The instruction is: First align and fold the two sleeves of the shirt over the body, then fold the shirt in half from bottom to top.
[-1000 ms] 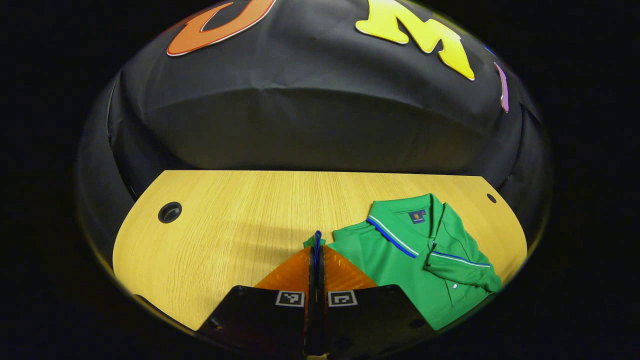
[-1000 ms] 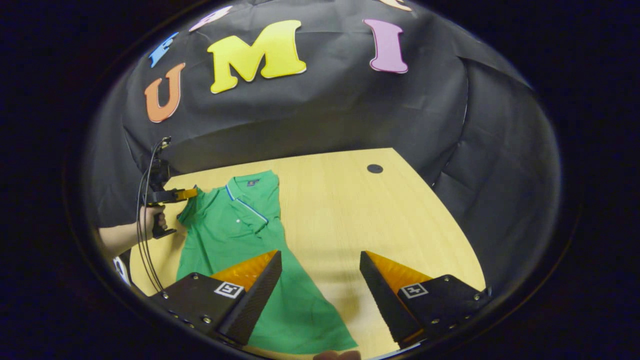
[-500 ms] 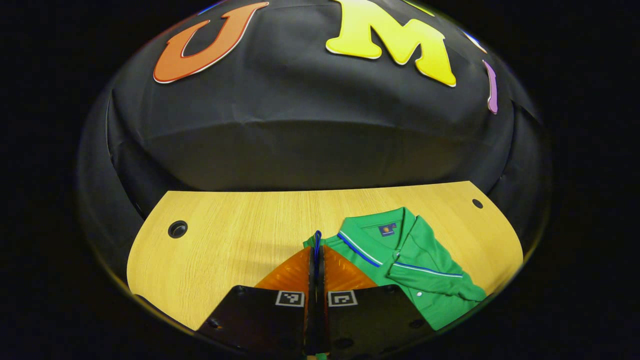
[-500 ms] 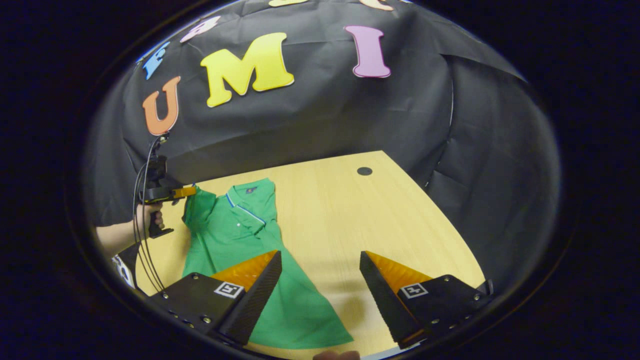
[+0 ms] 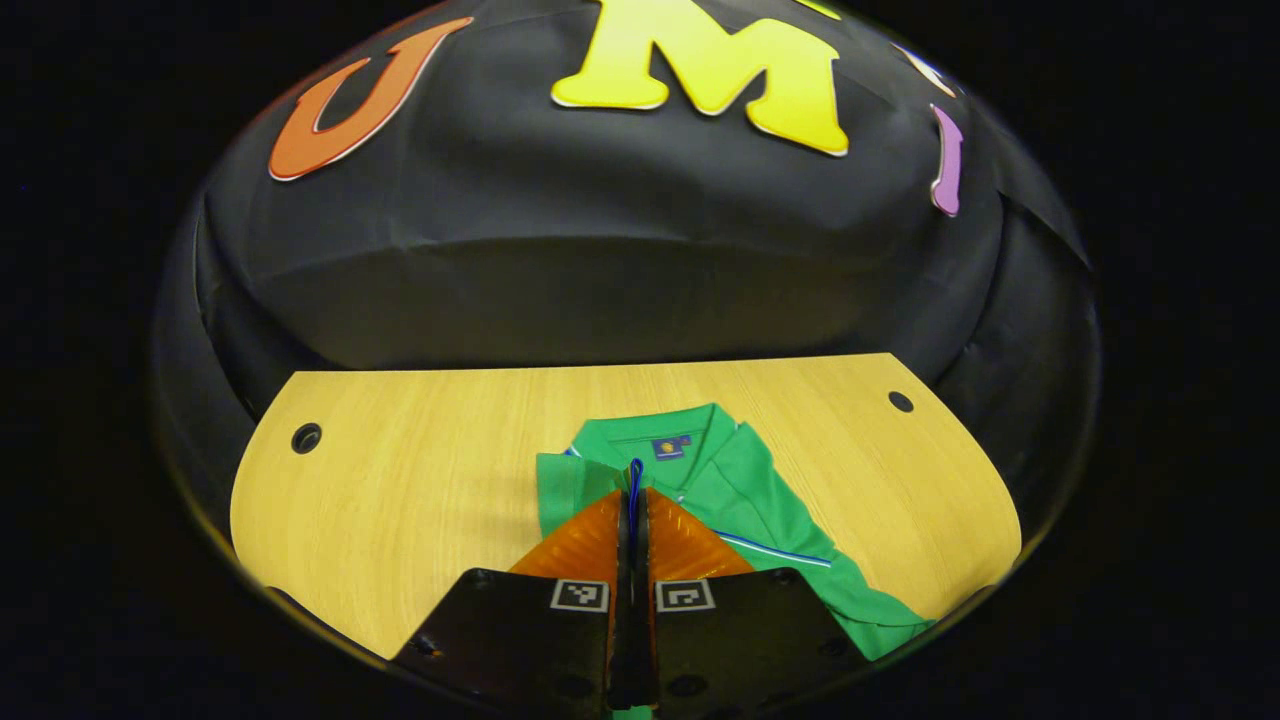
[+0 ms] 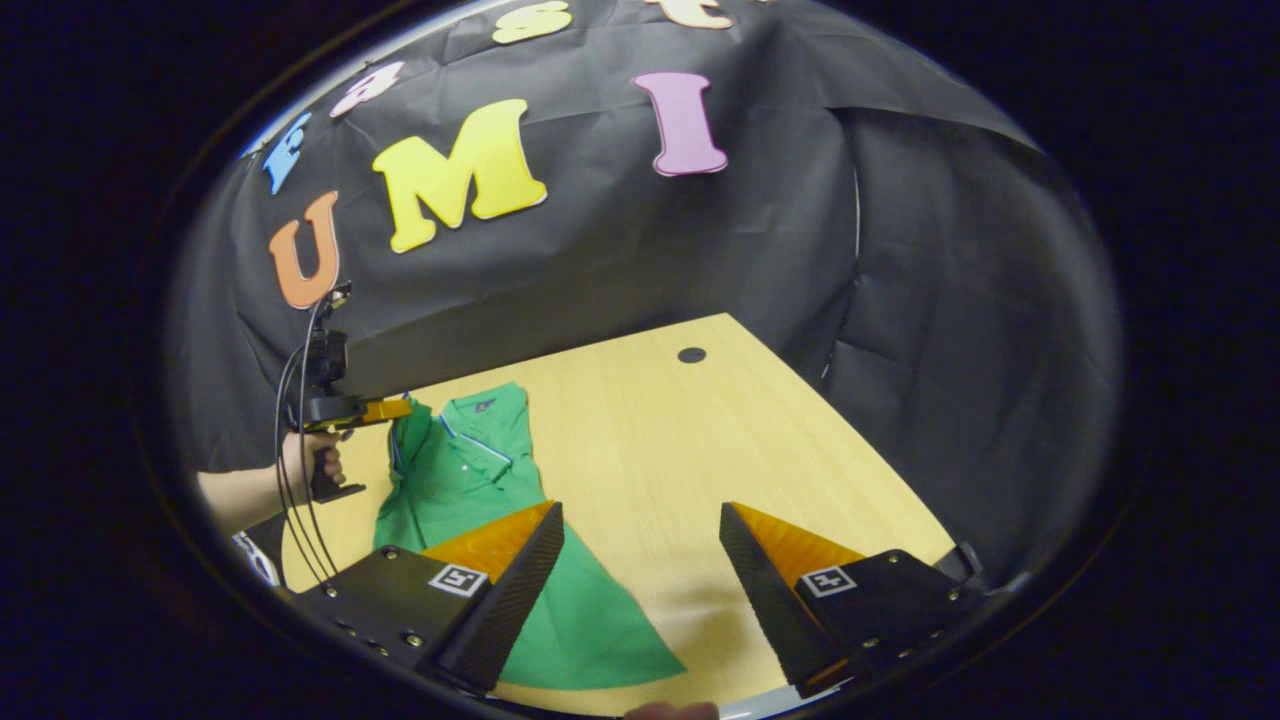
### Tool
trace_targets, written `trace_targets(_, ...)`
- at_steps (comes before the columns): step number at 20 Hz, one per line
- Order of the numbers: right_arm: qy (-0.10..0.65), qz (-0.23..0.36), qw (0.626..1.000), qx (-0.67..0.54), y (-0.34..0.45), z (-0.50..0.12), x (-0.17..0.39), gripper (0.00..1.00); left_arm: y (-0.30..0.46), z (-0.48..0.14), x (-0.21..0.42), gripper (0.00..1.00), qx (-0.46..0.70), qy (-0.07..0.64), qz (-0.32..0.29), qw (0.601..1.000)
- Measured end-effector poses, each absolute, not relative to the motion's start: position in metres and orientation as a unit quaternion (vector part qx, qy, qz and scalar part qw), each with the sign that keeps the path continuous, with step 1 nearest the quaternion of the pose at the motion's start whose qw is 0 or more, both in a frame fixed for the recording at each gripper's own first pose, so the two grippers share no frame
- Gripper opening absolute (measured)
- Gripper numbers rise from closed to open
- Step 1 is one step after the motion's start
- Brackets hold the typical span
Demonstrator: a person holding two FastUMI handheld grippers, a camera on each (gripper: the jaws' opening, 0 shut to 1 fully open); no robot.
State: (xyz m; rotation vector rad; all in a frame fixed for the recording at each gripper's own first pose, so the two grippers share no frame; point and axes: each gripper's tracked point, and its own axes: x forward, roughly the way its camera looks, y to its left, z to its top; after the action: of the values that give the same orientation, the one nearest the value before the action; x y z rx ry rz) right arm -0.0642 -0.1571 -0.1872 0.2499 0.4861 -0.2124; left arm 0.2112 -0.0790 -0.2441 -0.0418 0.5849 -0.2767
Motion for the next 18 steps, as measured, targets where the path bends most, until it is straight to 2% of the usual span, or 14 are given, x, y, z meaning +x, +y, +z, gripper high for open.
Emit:
trace_targets(9,0.238,-0.121,0.954,0.136,-0.176,-0.194,-0.078,0.98,-0.133,-0.28,0.186,0.04,0.008,0.325,-0.173,0.93)
trace_targets(10,0.236,-0.118,0.955,0.136,-0.175,-0.192,-0.076,0.98,-0.135,-0.286,0.182,0.0,0.018,0.336,-0.175,0.925)
trace_targets(13,0.233,-0.106,0.958,0.133,-0.171,-0.192,-0.066,0.98,-0.129,-0.278,0.167,1.0,0.032,0.325,-0.169,0.93)
trace_targets(18,0.241,-0.063,0.963,0.107,-0.146,-0.194,-0.041,0.98,-0.092,-0.258,0.121,1.0,0.024,0.311,-0.157,0.937)
